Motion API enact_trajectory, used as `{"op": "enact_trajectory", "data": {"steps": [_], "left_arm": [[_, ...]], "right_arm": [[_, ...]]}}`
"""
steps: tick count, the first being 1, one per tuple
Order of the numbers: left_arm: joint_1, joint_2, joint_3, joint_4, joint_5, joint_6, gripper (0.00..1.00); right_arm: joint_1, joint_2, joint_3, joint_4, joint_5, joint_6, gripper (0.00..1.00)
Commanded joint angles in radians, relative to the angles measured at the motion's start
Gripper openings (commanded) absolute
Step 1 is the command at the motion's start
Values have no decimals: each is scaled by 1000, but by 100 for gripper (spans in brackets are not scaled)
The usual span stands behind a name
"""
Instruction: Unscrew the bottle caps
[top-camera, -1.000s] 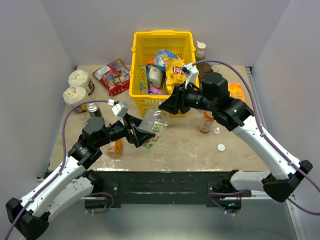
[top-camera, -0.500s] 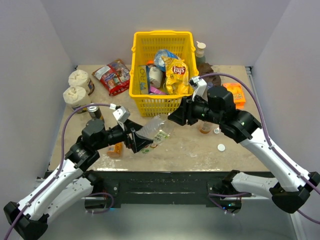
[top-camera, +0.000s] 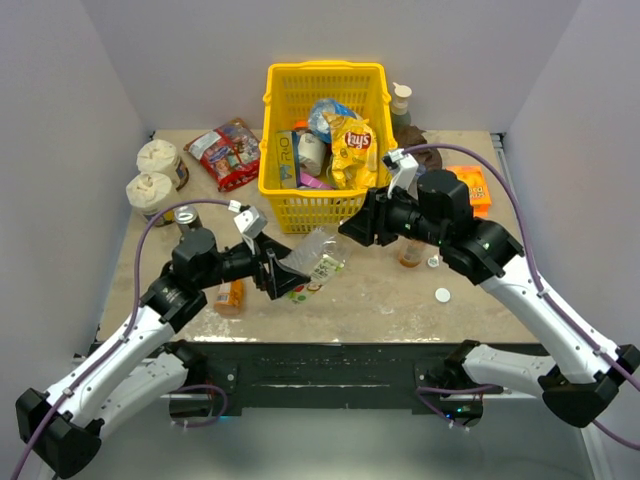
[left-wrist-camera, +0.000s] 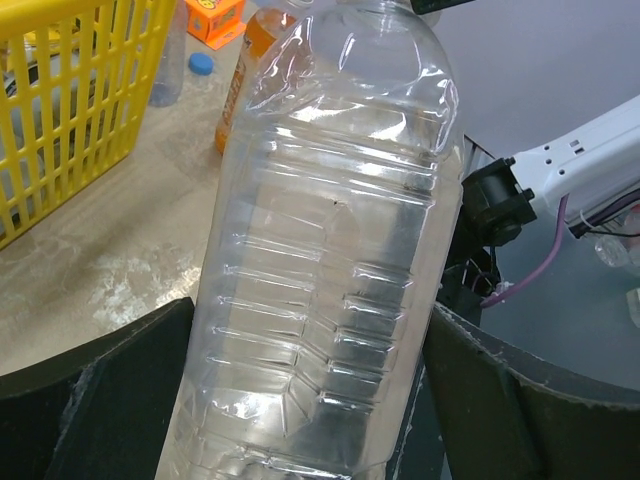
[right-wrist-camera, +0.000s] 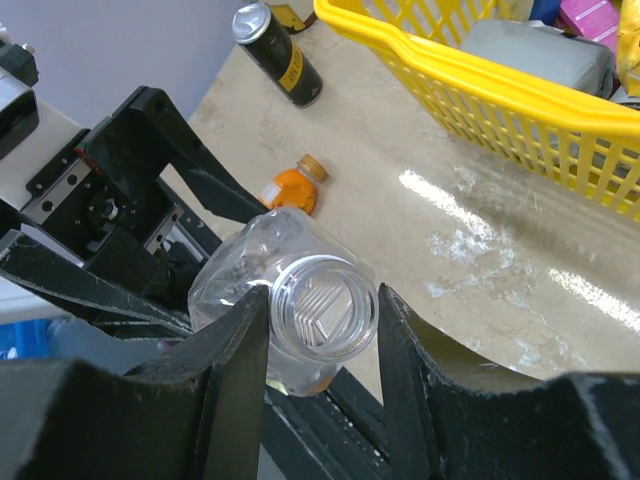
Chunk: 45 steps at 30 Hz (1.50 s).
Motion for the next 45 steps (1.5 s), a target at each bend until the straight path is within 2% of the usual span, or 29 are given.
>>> {"op": "enact_trajectory", "data": {"steps": [1, 4, 8, 14, 19, 21, 22, 25, 26, 27, 28, 30, 31, 33, 37, 40, 45], "left_arm": [[2, 26, 6, 80, 123, 4, 91], [2, 40, 4, 107, 160, -3, 89], [2, 51, 2, 120, 177, -4, 95], [2, 77, -2, 133, 213, -10, 96], [2, 117, -1, 181, 269, -27, 96], [2, 132, 2, 199, 284, -36, 93], [1, 136, 4, 202, 290, -39, 90], [2, 140, 4, 209, 281, -44, 75], [2, 140, 1, 209, 278, -47, 64], [2, 137, -2, 212, 273, -49, 58], [1, 133, -4, 212, 261, -50, 48], [1, 126, -7, 210, 250, -50, 39], [1, 123, -10, 210, 240, -50, 35], [1, 112, -13, 210, 226, -50, 32], [1, 98, -16, 213, 210, -52, 30], [2, 94, -14, 215, 207, -53, 30], [1, 81, -17, 221, 190, -56, 30]], "right_arm": [[-14, 10, -17, 142, -35, 72, 0], [-14, 38, -7, 130, -44, 98, 0], [-14, 70, 32, 74, -39, 101, 0], [-14, 52, 45, 130, -28, 101, 0], [-14, 53, 33, 210, -94, 97, 0], [-14, 50, 22, 247, -104, 94, 0], [-13, 49, 18, 254, -111, 94, 0], [-13, 56, 21, 250, -114, 89, 0], [-14, 61, 24, 233, -111, 92, 0], [-14, 64, 24, 227, -107, 94, 0], [-14, 64, 25, 219, -102, 98, 0], [-13, 65, 30, 187, -65, 110, 1], [-14, 62, 32, 170, -56, 120, 8], [-13, 58, 32, 155, -22, 132, 22], [-13, 56, 26, 142, 4, 162, 48], [-13, 62, 18, 146, 11, 185, 58], [-14, 78, 9, 139, 14, 204, 63]]}}
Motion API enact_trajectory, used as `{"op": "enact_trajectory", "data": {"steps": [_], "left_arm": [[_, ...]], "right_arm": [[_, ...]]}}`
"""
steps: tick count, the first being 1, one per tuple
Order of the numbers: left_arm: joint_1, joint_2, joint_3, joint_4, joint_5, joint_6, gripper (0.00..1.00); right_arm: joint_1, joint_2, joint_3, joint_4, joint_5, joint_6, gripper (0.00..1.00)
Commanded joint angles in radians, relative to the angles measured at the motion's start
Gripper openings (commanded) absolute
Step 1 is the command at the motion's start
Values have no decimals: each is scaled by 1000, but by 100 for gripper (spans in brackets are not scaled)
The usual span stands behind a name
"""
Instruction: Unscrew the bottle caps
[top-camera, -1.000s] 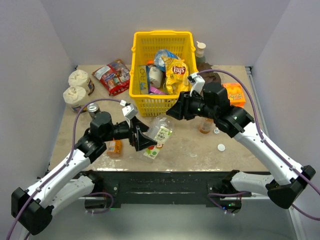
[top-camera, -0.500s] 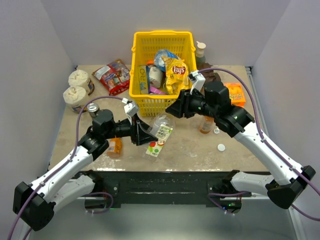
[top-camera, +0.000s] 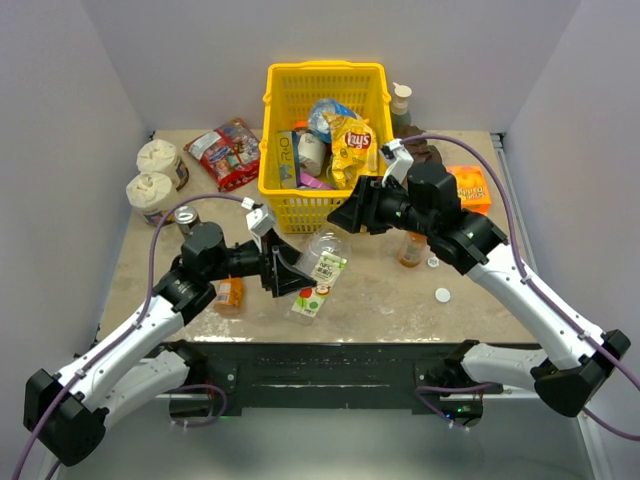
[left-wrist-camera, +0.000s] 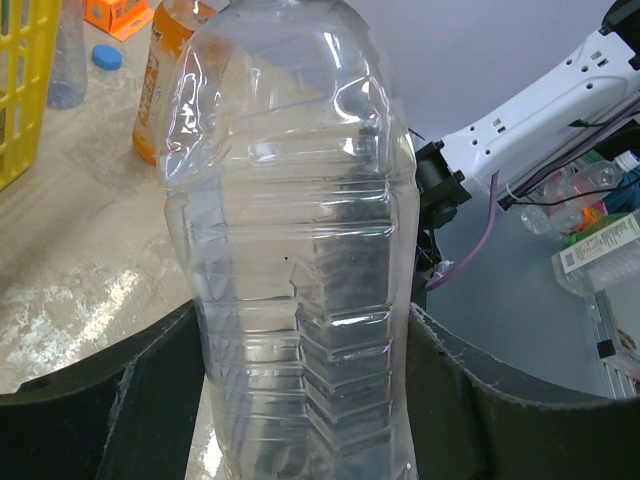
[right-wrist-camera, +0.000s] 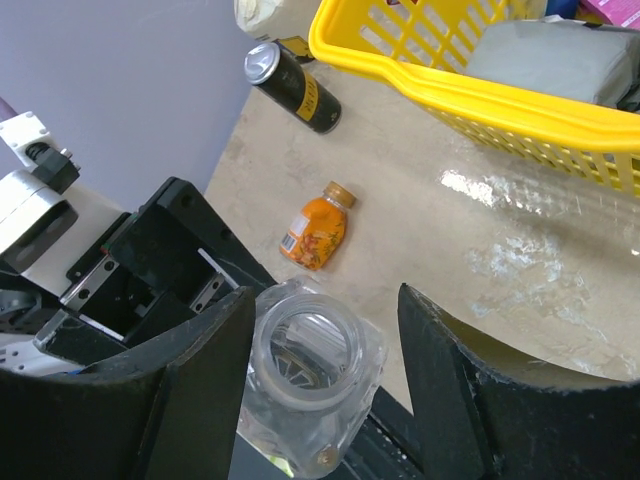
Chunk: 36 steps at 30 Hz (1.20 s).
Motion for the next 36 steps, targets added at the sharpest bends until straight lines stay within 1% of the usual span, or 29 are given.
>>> {"op": "enact_trajectory", "data": {"steps": [1, 10, 14, 15, 17, 18, 20, 21, 22, 23, 24, 25, 26, 28, 32, 35, 36], "left_arm": [[-4, -26, -6, 65, 10, 11, 30], [-2, -35, -6, 31, -74, 0, 29], [-2, -47, -6, 33, -114, -4, 29], [-2, -47, -6, 36, -121, -6, 29], [-4, -45, -7, 37, -123, -8, 29], [-2, -45, -7, 39, -120, -8, 29], [-2, -45, -9, 45, -122, -9, 31], [-2, -45, -9, 46, -120, -8, 40], [-4, -45, -9, 42, -122, -8, 50], [-2, -45, -6, 36, -129, -8, 63], [-2, -45, -4, 28, -138, -5, 84], [-2, -47, -1, 11, -141, -1, 97], [-2, -44, 2, 3, -141, 2, 100], [-2, -44, 5, -10, -135, 11, 100], [-2, -39, 17, -32, -86, 37, 100], [-1, -38, 36, -81, -97, 64, 100], [-1, -41, 40, -134, -109, 74, 100]], "right_arm": [[3, 8, 15, 35, 19, 47, 63], [3, 31, 23, 47, -36, 58, 63], [3, 53, 24, 61, -82, 63, 61], [5, 54, 24, 64, -83, 63, 54], [5, 63, 23, 74, -85, 63, 44], [5, 65, 21, 78, -88, 60, 31], [5, 73, 27, 84, -85, 58, 15], [8, 76, 30, 83, -71, 55, 1], [6, 79, 40, 69, -57, 46, 0], [6, 74, 41, 61, -42, 38, 0], [8, 70, 44, 55, -24, 26, 0], [6, 65, 43, 40, 11, 3, 0], [8, 57, 41, 32, 31, -9, 0], [6, 53, 37, 11, 64, -40, 0], [6, 31, 7, 21, 79, -57, 0], [5, 21, 0, 28, 96, -85, 0], [6, 21, 4, 23, 96, -89, 0]]}}
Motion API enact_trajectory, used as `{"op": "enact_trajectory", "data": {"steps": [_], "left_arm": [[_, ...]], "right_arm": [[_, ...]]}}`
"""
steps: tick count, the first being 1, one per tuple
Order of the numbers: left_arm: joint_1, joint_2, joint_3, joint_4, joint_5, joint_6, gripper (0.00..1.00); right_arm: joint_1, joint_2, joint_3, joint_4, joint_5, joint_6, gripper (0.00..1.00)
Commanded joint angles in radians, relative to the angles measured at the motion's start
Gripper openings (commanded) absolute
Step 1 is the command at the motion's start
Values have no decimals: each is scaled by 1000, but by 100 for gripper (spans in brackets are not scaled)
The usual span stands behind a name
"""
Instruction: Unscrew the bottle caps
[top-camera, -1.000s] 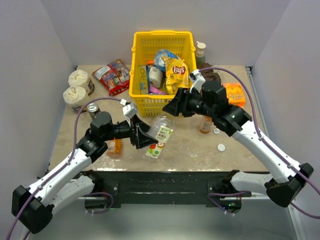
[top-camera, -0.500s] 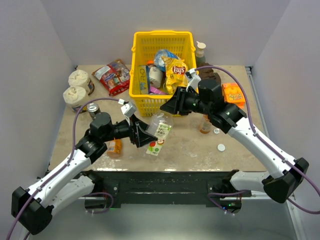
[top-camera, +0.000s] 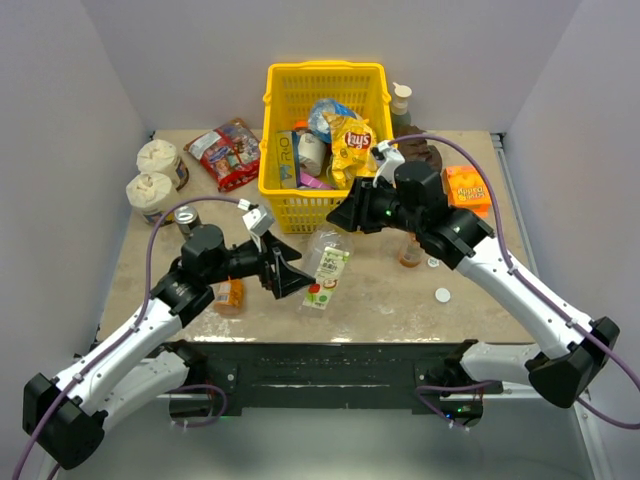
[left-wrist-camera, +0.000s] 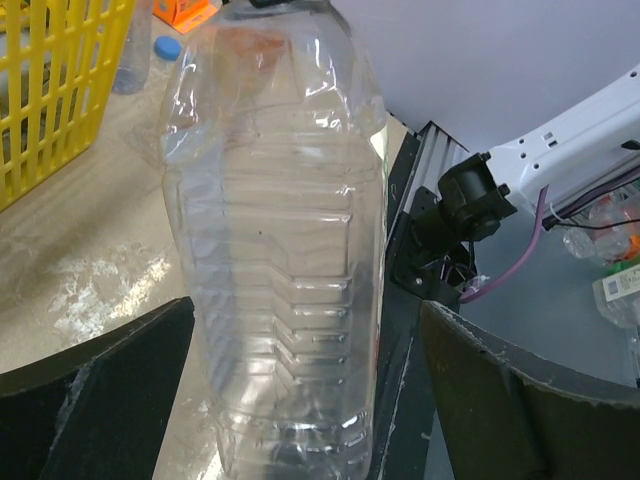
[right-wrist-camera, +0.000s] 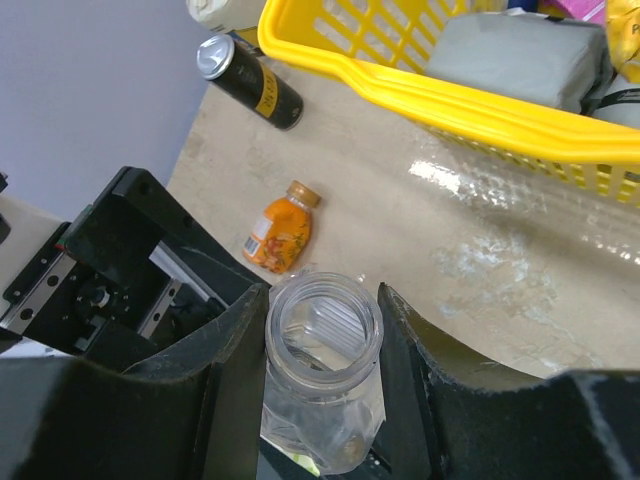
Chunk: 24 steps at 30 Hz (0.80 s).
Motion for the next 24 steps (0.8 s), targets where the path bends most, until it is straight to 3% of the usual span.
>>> {"op": "enact_trajectory", "data": {"steps": [1, 12, 19, 24], "left_arm": [[0, -17, 55, -101, -10, 66, 100], [34, -150, 45, -209, -218, 88, 100], [51, -170, 40, -263, -334, 86, 100], [51, -167, 34, -255, -339, 77, 100]], "right_arm": [[-1, -44, 10, 13, 47, -61, 0], [1, -191, -92, -148, 242, -253, 0], [4, -323, -215, -146, 409, -343, 0], [4, -379, -293, -105, 527, -412, 0]]}}
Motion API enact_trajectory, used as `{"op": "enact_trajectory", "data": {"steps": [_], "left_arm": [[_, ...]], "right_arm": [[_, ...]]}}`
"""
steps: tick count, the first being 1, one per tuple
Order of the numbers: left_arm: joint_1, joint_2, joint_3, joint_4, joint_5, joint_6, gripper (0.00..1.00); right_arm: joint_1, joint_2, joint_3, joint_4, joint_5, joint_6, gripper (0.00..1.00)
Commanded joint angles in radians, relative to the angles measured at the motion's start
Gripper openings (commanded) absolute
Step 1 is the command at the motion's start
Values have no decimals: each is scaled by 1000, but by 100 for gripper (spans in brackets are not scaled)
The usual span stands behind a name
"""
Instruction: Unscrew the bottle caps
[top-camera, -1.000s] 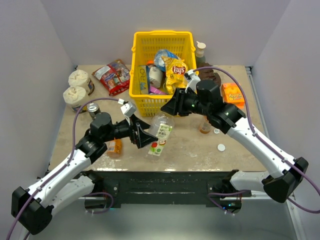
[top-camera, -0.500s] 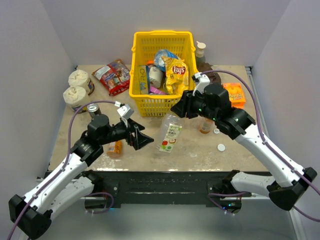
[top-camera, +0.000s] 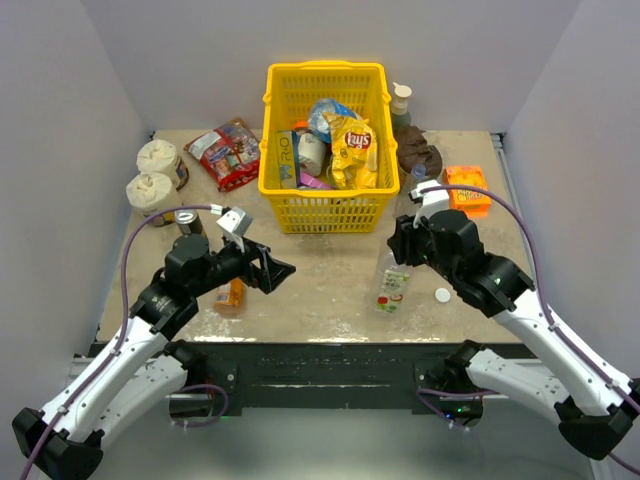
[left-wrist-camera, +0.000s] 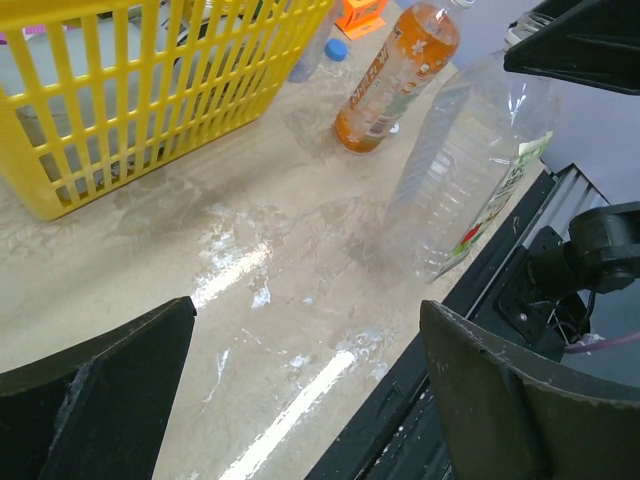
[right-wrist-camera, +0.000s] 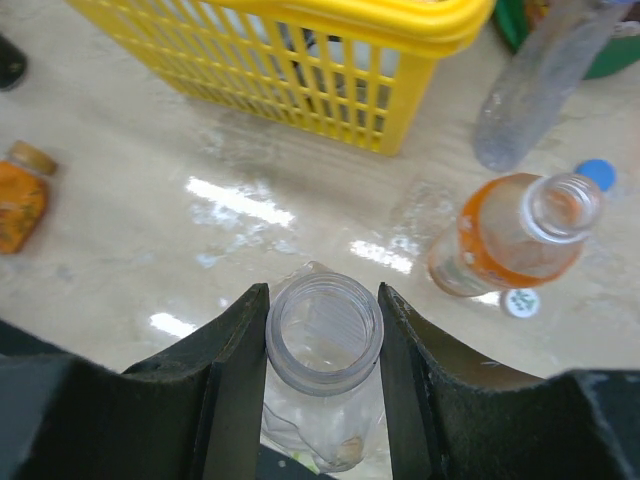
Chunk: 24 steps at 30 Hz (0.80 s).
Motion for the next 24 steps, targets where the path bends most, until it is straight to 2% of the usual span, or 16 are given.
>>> {"op": "enact_trajectory", "data": {"steps": [1, 11, 19, 23, 24], "left_arm": [[10, -1, 22, 8, -36, 15, 100], [10, -15, 15, 22, -39, 12, 100], [8, -6, 19, 26, -27, 20, 100], [8, -1, 22, 25, -24, 28, 100], [10, 0, 22, 26, -23, 29, 100]], "right_arm": [[4, -44, -38, 50, 171, -96, 0], [4, -127, -193, 130, 274, -165, 0], [2, -155, -198, 133, 269, -182, 0], [2, -147, -179, 86, 259, -150, 13], [2, -147, -176, 76, 259, -142, 21]]}}
